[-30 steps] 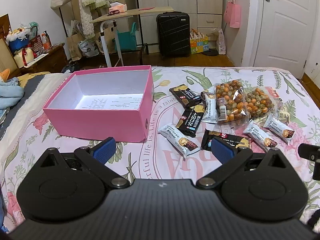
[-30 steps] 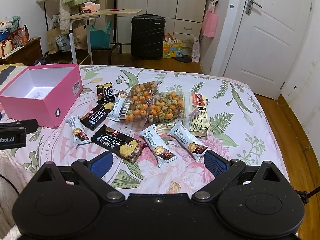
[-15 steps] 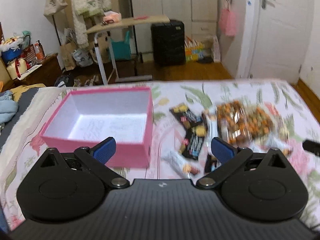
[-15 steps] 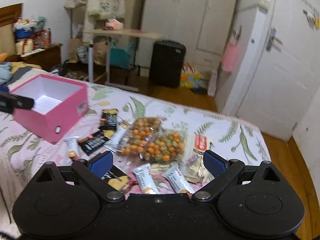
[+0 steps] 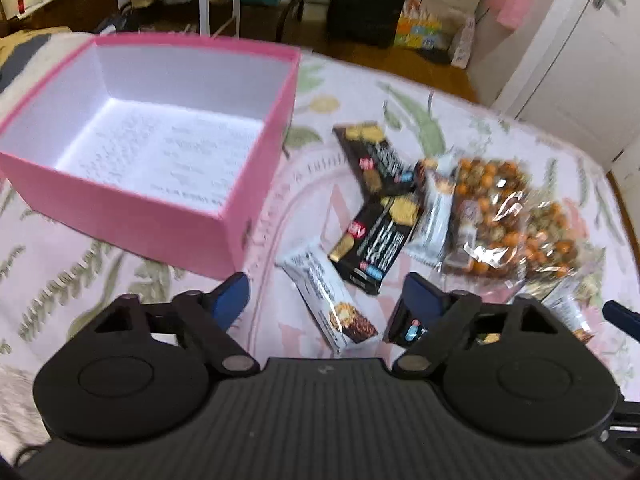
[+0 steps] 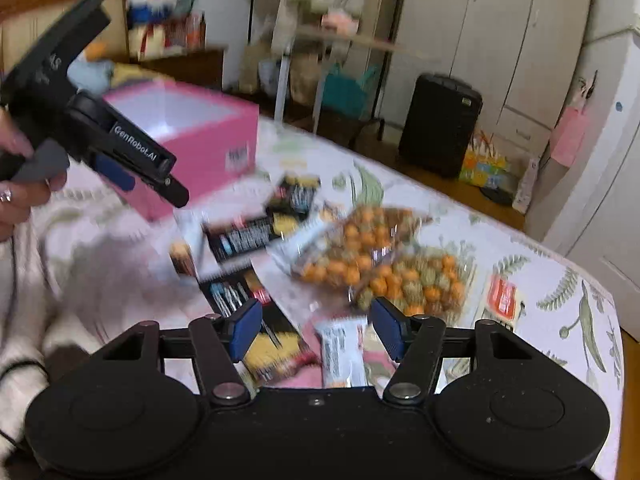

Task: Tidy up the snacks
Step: 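Grasp a white snack bar with the left tool while the right tool grasps another white bar, then carry the white bars into the pink box and open both tools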

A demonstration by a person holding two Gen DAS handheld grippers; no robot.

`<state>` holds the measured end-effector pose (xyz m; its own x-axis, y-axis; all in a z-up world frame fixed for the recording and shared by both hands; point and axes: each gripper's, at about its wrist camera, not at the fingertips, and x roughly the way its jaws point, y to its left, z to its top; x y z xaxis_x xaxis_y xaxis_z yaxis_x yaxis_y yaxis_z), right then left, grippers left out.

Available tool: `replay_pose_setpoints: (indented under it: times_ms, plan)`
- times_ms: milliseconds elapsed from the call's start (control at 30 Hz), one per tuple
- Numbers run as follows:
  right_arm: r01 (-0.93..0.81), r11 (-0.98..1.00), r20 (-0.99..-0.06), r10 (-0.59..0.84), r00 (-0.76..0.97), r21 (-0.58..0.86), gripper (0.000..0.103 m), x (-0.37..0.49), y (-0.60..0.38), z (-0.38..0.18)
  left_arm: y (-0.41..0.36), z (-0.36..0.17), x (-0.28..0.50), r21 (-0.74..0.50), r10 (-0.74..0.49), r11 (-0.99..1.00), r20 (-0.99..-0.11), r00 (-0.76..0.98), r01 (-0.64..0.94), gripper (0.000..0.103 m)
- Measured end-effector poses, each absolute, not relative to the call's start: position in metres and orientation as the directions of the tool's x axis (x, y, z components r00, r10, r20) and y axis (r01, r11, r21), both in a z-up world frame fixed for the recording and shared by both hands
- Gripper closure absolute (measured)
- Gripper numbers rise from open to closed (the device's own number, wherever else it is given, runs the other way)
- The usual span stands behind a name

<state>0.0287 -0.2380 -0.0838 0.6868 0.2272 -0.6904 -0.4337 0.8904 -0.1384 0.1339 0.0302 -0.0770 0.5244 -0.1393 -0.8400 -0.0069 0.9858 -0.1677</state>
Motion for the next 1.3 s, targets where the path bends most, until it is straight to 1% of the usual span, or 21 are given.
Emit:
replay_pose_setpoints:
  times_ms: [100,200,233,267,300,333,400,433,567,667,700,733,767,800,867,900,933,967,1033,1300]
  plan:
    - [-0.408,0.908,-0.732,0.218,0.645,-0.090,0.037,0.038,-0.245,-0.101,0.016,-0.097,0.140,-0.109,-0.091,0.994,-0.847,0.524,-0.002,0.025]
    - [-0.378,0.923,-0.774,0.194,0.603,-0.063,0.039,0.048,-0.256,-0.121,0.008,-0.110,0.143,-0.004,0.016,0.999,-0.828,0.560,-0.035,0.025]
    - [-0.375,0.926,-0.792,0.191,0.580,-0.051,0.043,0.050,-0.258,-0.128,0.007,-0.112,0.144,0.025,0.042,0.999,-0.824,0.565,-0.037,0.025]
    - [-0.375,0.926,-0.806,0.191,0.560,-0.041,0.046,0.053,-0.261,-0.134,0.006,-0.115,0.146,0.047,0.053,0.999,-0.830,0.555,-0.025,0.025]
    - [-0.373,0.927,-0.811,0.192,0.553,-0.035,0.048,0.053,-0.264,-0.138,0.007,-0.116,0.148,0.048,0.047,0.999,-0.845,0.533,-0.012,0.025]
    - [-0.365,0.930,-0.810,0.186,0.556,-0.037,0.048,0.053,-0.265,-0.142,0.011,-0.117,0.150,0.024,0.027,1.000,-0.859,0.511,-0.012,0.025]
    - [-0.346,0.938,-0.809,0.174,0.562,-0.038,0.048,0.054,-0.268,-0.148,0.019,-0.120,0.151,-0.044,-0.011,0.998,-0.872,0.489,-0.055,0.025]
    - [-0.342,0.939,-0.809,0.173,0.562,-0.037,0.048,0.054,-0.269,-0.151,0.021,-0.122,0.152,-0.056,-0.012,0.995,-0.877,0.481,-0.077,0.025]
    - [-0.316,0.946,-0.798,0.134,0.588,-0.074,0.048,0.057,-0.270,-0.160,0.013,-0.140,0.156,-0.033,0.014,0.995,-0.892,0.453,-0.094,0.025]
    - [-0.261,0.965,-0.783,0.143,0.606,-0.025,0.048,0.060,-0.273,-0.162,0.010,-0.147,0.157,-0.036,0.006,0.996,-0.882,0.471,-0.080,0.024]
    - [-0.248,0.969,-0.780,0.143,0.610,-0.017,0.053,0.060,-0.273,-0.162,0.008,-0.147,0.157,-0.021,0.010,0.998,-0.879,0.477,-0.059,0.024]
    - [-0.246,0.969,-0.779,0.135,0.612,-0.025,0.064,0.062,-0.270,-0.162,0.007,-0.147,0.156,-0.008,0.012,0.999,-0.874,0.486,-0.041,0.024]
    - [-0.256,0.966,-0.781,0.137,0.609,-0.030,0.069,0.061,-0.267,-0.161,0.006,-0.146,0.155,-0.002,0.015,0.999,-0.871,0.491,-0.035,0.025]
    - [-0.261,0.965,-0.783,0.135,0.607,-0.036,0.070,0.060,-0.264,-0.160,0.005,-0.147,0.155,-0.001,0.017,0.999,-0.872,0.489,-0.035,0.027]
    - [-0.251,0.967,-0.792,0.114,0.600,-0.051,0.071,0.058,-0.258,-0.158,0.008,-0.146,0.156,-0.025,-0.004,0.999,-0.885,0.465,-0.041,0.055]
    - [-0.239,0.970,-0.801,0.102,0.590,-0.052,0.071,0.057,-0.257,-0.157,0.008,-0.146,0.156,-0.020,0.002,0.999,-0.890,0.457,-0.044,0.059]
    - [-0.223,0.974,-0.810,0.093,0.579,-0.048,0.071,0.056,-0.256,-0.156,0.010,-0.144,0.156,-0.017,0.003,0.999,-0.890,0.455,-0.040,0.070]
    - [-0.201,0.979,-0.819,0.083,0.567,-0.040,0.072,0.056,-0.256,-0.155,0.013,-0.141,0.156,-0.024,-0.003,0.999,-0.889,0.458,-0.040,0.074]
    - [-0.143,0.990,-0.834,0.064,0.548,-0.018,0.072,0.055,-0.258,-0.151,0.020,-0.138,0.154,-0.069,-0.043,0.997,-0.888,0.458,-0.040,0.076]
    - [-0.045,0.988,-0.860,0.148,0.488,0.145,0.072,0.045,-0.270,-0.129,0.032,-0.129,0.143,-0.136,-0.112,0.991,-0.885,0.452,-0.021,0.078]
